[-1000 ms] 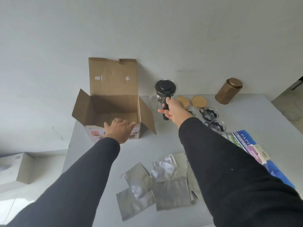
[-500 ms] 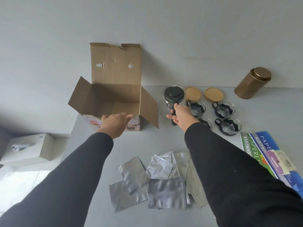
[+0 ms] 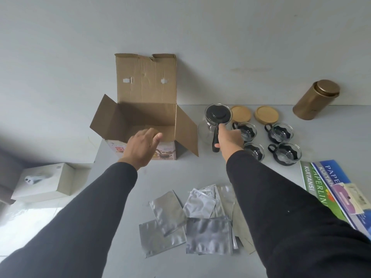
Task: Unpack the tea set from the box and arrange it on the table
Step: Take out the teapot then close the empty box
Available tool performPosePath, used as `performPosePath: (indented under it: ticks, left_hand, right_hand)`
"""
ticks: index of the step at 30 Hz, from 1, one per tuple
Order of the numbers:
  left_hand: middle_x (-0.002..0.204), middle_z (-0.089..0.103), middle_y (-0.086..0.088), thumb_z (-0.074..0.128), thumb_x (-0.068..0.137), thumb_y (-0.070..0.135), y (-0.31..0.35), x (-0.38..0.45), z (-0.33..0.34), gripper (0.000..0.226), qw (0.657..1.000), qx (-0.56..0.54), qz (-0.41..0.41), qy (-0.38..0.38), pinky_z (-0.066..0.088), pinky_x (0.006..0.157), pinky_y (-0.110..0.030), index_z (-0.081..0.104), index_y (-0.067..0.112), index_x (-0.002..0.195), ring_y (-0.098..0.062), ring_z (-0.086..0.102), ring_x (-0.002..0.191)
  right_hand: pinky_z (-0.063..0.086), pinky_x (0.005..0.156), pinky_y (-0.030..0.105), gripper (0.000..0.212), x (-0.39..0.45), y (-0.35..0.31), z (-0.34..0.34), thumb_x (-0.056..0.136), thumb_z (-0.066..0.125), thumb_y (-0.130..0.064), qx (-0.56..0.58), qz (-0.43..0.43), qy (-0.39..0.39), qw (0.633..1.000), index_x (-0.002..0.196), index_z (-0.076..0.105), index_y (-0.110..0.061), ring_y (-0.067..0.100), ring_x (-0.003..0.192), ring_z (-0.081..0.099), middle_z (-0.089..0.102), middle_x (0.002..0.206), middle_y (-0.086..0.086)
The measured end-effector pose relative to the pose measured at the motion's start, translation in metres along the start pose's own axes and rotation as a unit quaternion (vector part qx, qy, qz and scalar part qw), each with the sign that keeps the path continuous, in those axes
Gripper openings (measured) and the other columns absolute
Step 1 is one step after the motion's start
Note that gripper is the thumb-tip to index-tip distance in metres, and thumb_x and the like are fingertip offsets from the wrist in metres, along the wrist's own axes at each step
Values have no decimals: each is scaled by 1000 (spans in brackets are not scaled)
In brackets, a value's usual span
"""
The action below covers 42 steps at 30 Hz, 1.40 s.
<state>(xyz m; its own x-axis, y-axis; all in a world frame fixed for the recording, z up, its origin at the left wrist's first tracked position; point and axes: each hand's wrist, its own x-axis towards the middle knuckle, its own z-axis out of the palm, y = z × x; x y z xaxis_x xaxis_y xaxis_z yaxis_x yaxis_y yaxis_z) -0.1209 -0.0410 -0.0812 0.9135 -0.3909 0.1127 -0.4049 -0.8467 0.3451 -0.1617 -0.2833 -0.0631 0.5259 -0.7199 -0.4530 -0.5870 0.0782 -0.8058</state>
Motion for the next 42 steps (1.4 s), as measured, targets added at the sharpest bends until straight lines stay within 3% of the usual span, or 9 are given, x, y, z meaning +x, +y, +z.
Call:
performPosePath:
  ticks: [5, 10, 13, 15, 19, 24, 31, 37, 42]
  left_hand:
    - [120, 55, -5, 54, 88, 18, -16, 1, -28, 20, 973, 98, -66, 196, 30, 100, -44, 63, 13, 105, -26, 48, 117]
    - [151, 14, -11, 66, 77, 16, -56, -4, -52, 69, 932, 68, -326, 143, 13, 110, -61, 30, 19, 137, -30, 8, 144]
    - [145, 30, -15, 67, 78, 21, -81, -9, -66, 92, 919, -24, -383, 94, 27, 106, -55, 9, 20, 149, -33, 23, 138]
    - [126, 51, -17, 64, 81, 19, -97, -12, -72, 92, 917, -95, -380, 73, 38, 97, -49, 3, 17, 150, -36, 45, 123]
    - [112, 61, -20, 49, 84, 4, -124, -16, -78, 66, 936, -159, -304, 74, 47, 81, -38, 24, 13, 144, -40, 57, 104]
    - [123, 60, -10, 43, 91, 6, -150, -16, -71, 50, 958, -219, -168, 76, 48, 95, -39, 39, 24, 138, -30, 58, 112]
    - [140, 44, -4, 46, 94, 50, -153, -10, -61, 47, 978, -180, -102, 15, 38, 103, -35, 52, 20, 130, -20, 43, 128]
    - [130, 52, -7, 33, 100, 31, -158, 22, -53, 42, 969, -207, -124, 46, 40, 99, -35, 63, 2, 103, -21, 48, 118]
    - [134, 50, -11, 36, 100, 32, -152, 62, -59, 42, 964, -215, -151, 34, 39, 102, -35, 64, 1, 103, -26, 46, 123]
  right_hand:
    - [44, 89, 38, 50, -36, 4, 23, 92, 43, -45, -36, 3, 81, 996, 119, 55, -4, 34, 111, 57, 61, 120, 16]
    - [45, 99, 40, 68, -74, 11, 76, 80, 39, -65, -15, 105, -88, 990, 118, 58, -12, 28, 106, 59, 60, 109, 6]
    - [42, 102, 39, 52, -90, 10, 100, 85, 45, -62, 14, 124, -121, 985, 99, 60, -14, 24, 108, 56, 56, 106, 5]
    - [42, 100, 37, 42, -99, 10, 110, 87, 51, -55, 51, 125, -121, 983, 80, 55, -14, 23, 105, 56, 57, 101, 5]
    - [45, 83, 34, 34, -115, 9, 130, 84, 62, -43, 107, 117, -64, 985, 100, 55, -14, 22, 84, 59, 61, 94, 3]
    - [39, 49, 26, 15, -140, 2, 146, 94, 48, -26, 86, 50, 16, 995, 93, 55, -14, 18, 54, 47, 51, 69, 4]
    - [33, 68, 30, 28, -155, -3, 155, 92, 38, -18, -4, -67, 69, 995, 67, 48, -12, 27, 80, 46, 52, 83, 9]
    - [35, 61, 28, 38, -137, -14, 159, 89, 41, -30, -15, -68, 50, 996, 96, 74, -11, 23, 86, 53, 63, 109, 10]
    - [34, 57, 27, 31, -101, -48, 170, 88, 46, -30, -85, -106, 25, 990, 62, 46, -12, 22, 65, 47, 52, 72, 5]
